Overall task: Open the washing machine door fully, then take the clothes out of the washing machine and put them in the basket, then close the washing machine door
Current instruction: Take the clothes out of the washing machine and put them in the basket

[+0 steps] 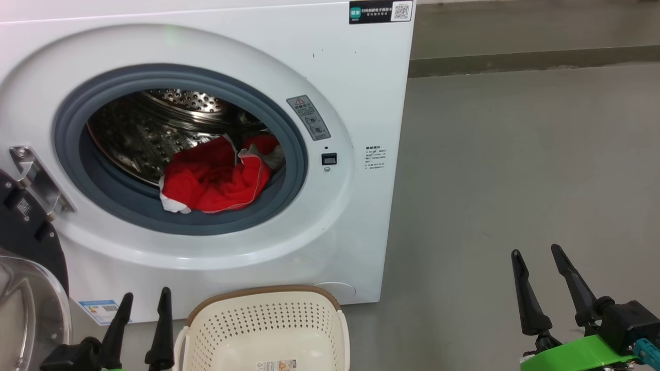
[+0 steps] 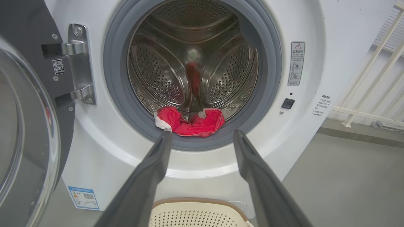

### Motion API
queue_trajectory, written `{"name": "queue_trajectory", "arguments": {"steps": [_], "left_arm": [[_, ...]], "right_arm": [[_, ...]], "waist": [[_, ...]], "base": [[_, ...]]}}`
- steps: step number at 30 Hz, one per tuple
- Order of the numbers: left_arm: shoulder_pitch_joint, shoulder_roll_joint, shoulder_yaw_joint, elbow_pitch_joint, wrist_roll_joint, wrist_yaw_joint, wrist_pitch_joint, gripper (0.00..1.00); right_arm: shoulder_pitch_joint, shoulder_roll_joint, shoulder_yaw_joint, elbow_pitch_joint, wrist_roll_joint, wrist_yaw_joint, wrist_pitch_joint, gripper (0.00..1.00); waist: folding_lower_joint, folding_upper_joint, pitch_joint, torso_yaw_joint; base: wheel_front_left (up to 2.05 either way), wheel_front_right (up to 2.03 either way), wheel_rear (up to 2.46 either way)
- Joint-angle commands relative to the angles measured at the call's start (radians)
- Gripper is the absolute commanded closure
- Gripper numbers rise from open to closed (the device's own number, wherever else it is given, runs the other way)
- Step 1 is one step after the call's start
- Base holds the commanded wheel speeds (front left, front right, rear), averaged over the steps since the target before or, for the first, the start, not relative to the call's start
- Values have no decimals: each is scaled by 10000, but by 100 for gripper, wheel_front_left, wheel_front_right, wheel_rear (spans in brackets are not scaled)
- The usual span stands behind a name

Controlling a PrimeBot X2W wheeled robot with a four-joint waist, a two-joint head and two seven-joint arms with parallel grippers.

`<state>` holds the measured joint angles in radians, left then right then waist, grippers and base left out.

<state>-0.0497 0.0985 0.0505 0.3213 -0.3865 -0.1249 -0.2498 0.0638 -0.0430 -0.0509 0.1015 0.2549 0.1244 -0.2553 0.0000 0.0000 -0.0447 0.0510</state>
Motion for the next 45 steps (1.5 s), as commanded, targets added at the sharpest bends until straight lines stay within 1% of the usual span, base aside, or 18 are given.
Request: {"name": "queue_trajectory", "arguments": {"steps": [1,8,17,27,37,45], "left_arm": [[-280,213,296,-309,98,-51,-120,0],[-328,180,167,-387,-29,-55,-120,0],[-810,137,81,-405,-110,-56,-120,0],[-2421,27,151,-74,439,158,-120,0],[-4077,-185,372,711,366,108,-120,0],[-5628,-186,608,1591,695,59,-120,0]], "right_arm": [[-164,-158,260,-250,31,63,-65,0],[-191,-156,258,-290,55,63,-65,0],[-406,-167,292,-383,10,63,-65,0],[-996,-320,427,-505,-96,63,-65,0],[-1654,-457,514,-594,-156,63,-65,0],[-2215,-467,658,-700,-272,63,-65,0]], "waist": [[0,0,14,0],[0,0,168,31],[0,0,685,104],[0,0,1684,202],[0,0,2661,145],[0,0,3619,-34]], "base": [[0,0,0],[0,0,0],[0,0,0],[0,0,0],[0,0,0],[0,0,0]]}}
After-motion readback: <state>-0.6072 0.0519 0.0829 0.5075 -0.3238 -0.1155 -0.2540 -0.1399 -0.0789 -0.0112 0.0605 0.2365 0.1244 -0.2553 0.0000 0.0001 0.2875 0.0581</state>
